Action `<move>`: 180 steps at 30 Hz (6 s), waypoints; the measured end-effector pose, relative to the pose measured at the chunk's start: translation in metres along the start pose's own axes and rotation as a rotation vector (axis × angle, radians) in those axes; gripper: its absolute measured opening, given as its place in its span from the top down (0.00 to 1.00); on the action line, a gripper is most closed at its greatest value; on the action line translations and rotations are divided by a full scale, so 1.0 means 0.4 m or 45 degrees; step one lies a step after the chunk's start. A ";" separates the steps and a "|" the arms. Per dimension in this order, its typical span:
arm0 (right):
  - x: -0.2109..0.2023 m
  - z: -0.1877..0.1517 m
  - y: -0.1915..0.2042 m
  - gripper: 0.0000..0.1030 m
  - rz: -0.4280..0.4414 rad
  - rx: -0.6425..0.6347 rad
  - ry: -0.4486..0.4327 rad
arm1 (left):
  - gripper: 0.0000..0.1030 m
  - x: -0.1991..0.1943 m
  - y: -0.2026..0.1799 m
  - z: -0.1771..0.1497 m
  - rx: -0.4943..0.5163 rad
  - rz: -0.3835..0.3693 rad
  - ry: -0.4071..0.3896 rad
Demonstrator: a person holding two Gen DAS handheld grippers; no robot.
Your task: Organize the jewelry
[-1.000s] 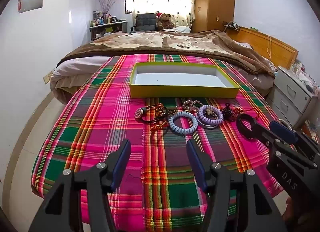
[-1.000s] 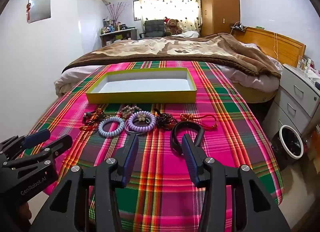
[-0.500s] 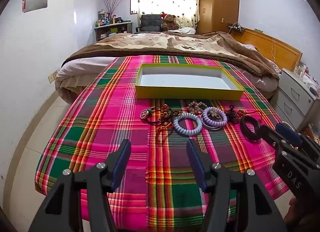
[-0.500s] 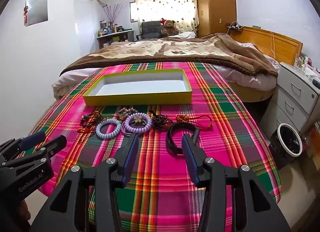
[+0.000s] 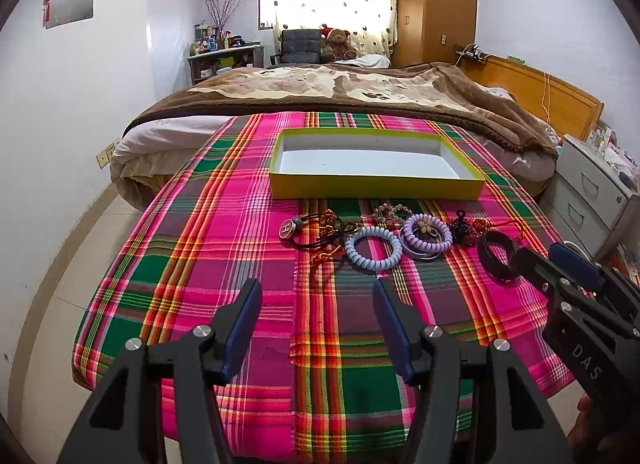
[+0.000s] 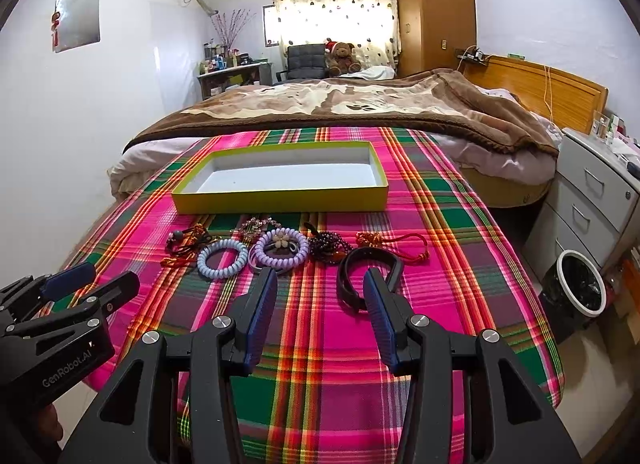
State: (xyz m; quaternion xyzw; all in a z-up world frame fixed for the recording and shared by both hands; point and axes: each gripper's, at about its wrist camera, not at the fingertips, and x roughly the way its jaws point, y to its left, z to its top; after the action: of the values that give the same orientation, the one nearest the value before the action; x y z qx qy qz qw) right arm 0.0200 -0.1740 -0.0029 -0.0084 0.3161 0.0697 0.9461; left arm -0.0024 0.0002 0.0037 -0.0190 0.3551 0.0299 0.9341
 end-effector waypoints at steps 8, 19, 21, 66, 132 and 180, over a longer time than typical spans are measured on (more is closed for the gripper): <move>-0.001 -0.001 -0.001 0.56 0.003 0.000 -0.002 | 0.42 0.000 -0.001 0.001 -0.001 0.000 0.000; -0.002 -0.002 0.000 0.56 0.002 -0.002 -0.004 | 0.42 -0.002 -0.002 0.001 -0.001 0.001 -0.002; -0.002 -0.002 0.001 0.56 0.001 -0.004 -0.004 | 0.42 -0.003 -0.001 0.001 -0.004 0.000 -0.003; 0.022 0.010 -0.034 0.56 0.001 0.026 -0.004 | 0.42 0.046 0.041 0.015 -0.033 -0.030 0.048; 0.129 0.059 -0.187 0.87 -0.001 0.228 0.131 | 0.76 0.298 0.122 0.126 0.030 -0.169 0.275; 0.316 0.322 -0.121 0.87 0.083 0.077 0.136 | 0.86 0.346 0.118 0.373 -0.088 -0.366 0.114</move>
State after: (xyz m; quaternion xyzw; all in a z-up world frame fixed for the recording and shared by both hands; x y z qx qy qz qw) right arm 0.2035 -0.1983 0.0231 0.0267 0.3683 0.0906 0.9249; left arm 0.1966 0.0614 0.0224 -0.1031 0.3889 -0.0927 0.9108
